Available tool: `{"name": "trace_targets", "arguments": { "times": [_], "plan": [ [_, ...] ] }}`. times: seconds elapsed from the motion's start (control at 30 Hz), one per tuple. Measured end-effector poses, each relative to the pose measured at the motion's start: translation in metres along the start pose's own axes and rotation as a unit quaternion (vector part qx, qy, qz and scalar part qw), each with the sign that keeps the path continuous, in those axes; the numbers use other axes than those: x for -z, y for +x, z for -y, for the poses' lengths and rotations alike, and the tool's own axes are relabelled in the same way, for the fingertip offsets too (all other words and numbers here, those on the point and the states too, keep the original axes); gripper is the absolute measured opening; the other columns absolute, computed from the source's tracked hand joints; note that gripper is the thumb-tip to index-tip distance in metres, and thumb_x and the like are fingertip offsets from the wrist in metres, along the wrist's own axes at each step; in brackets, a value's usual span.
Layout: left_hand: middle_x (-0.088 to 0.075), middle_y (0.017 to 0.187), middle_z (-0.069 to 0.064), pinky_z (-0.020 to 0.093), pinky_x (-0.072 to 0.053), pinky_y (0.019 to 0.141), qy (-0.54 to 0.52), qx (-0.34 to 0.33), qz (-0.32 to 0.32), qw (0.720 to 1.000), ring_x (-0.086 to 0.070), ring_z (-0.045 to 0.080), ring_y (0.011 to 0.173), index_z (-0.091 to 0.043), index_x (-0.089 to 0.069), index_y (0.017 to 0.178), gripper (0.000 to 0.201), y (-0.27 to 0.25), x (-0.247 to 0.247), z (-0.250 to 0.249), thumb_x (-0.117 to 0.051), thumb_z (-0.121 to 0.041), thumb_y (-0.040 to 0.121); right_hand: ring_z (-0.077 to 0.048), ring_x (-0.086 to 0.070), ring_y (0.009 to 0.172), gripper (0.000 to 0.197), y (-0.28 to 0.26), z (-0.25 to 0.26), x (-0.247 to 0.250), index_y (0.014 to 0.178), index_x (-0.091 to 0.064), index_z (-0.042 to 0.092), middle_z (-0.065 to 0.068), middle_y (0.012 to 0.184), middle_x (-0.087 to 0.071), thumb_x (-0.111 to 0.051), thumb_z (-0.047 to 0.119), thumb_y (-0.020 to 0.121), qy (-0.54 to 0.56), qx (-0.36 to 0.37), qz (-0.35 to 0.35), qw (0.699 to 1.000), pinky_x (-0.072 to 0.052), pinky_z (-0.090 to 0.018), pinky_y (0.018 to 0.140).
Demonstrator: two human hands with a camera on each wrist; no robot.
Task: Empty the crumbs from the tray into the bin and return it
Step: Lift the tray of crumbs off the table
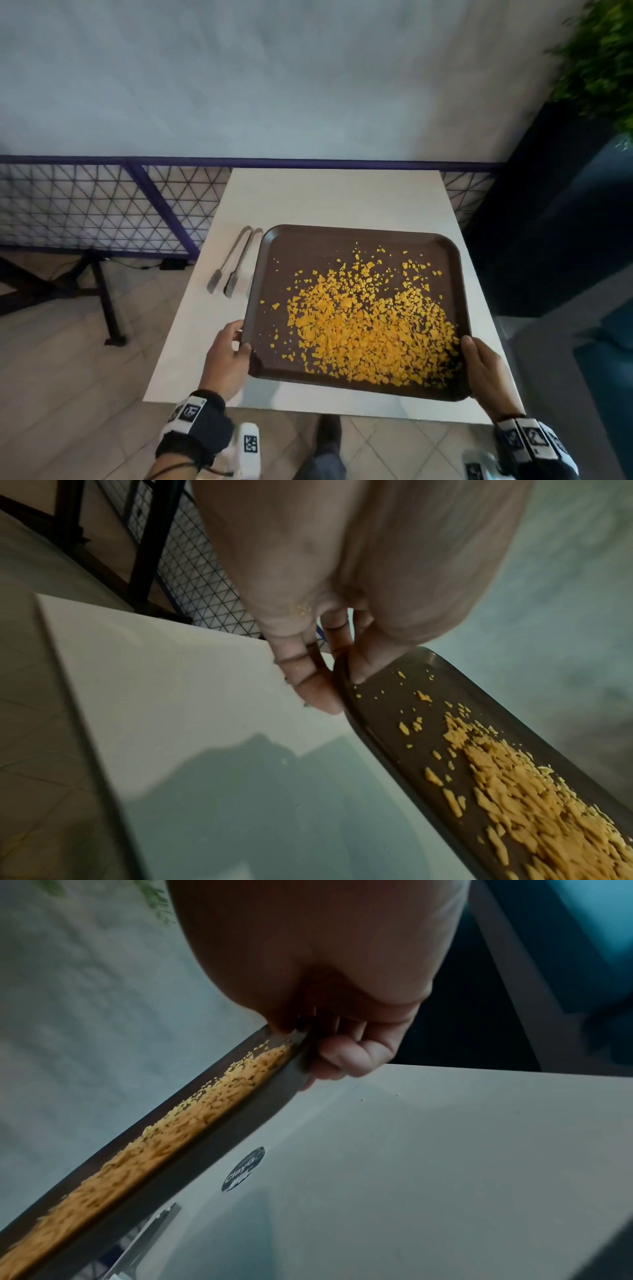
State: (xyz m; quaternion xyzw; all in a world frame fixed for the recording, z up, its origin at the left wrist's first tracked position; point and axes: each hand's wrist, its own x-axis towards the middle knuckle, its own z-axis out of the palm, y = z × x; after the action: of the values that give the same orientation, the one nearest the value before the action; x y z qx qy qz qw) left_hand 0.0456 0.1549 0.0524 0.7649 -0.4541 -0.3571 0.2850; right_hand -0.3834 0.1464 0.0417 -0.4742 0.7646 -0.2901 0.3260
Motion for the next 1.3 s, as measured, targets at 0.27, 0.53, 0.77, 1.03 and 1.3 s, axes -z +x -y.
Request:
{"name": "trace_targets", "arguments": {
  "times": [0.27,0.53,0.77,1.03,1.3],
  "plan": [
    [-0.061,0.111,0.004,0.031,-0.044,0.081,-0.028,0.002,-0.028,0.999,-0.061,0.025,0.098,-0.031,-0.051,0.116,0.040,-0.104,0.039,0.052,-0.055,0.003,0.095,-0.031,-0.059,0.077,0.039,-0.100,0.004,0.005,0.076,-0.060,0.009,-0.014,0.078,-0.064,-0.040,0.031,0.102,0.012,0.007,0.049,0.999,-0.044,-0.037,0.066],
    [-0.060,0.108,-0.002,0.027,-0.041,0.077,-0.062,0.027,-0.050,0.996,-0.057,0.018,0.097,-0.031,-0.051,0.116,0.039,-0.180,0.083,0.118,-0.055,0.002,0.096,-0.027,-0.068,0.077,0.078,-0.177,-0.007,-0.038,0.080,-0.068,0.015,-0.008,0.079,-0.071,-0.027,0.081,0.080,0.007,-0.036,0.070,0.997,-0.056,-0.044,0.074],
    [-0.058,0.113,-0.005,0.028,-0.046,0.078,-0.071,0.075,-0.046,0.994,-0.060,0.015,0.098,-0.034,-0.052,0.122,0.038,-0.216,0.142,0.203,-0.055,-0.004,0.098,-0.027,-0.065,0.079,0.036,-0.256,0.017,-0.089,0.084,-0.063,0.015,-0.010,0.078,-0.068,-0.038,0.034,0.102,-0.011,-0.014,0.098,0.995,-0.050,-0.034,0.063],
    [-0.060,0.114,-0.002,0.034,-0.049,0.080,-0.047,0.120,-0.038,0.991,-0.062,0.017,0.093,-0.034,-0.055,0.119,0.040,-0.260,0.192,0.290,-0.057,-0.002,0.096,-0.028,-0.062,0.092,0.014,-0.321,0.006,-0.143,0.112,-0.050,0.021,-0.011,0.099,-0.066,-0.044,0.021,0.100,-0.035,-0.002,0.189,0.981,-0.052,-0.035,0.067],
    [-0.059,0.106,0.001,0.029,-0.041,0.073,-0.025,0.176,-0.048,0.983,-0.057,0.020,0.094,-0.048,-0.047,0.098,0.055,-0.309,0.191,0.339,-0.057,0.006,0.093,-0.024,-0.065,0.097,0.030,-0.352,-0.029,-0.169,0.128,-0.053,0.020,-0.008,0.106,-0.069,-0.042,0.017,0.100,-0.113,-0.047,0.308,0.944,-0.051,-0.030,0.074]
  ]
}}
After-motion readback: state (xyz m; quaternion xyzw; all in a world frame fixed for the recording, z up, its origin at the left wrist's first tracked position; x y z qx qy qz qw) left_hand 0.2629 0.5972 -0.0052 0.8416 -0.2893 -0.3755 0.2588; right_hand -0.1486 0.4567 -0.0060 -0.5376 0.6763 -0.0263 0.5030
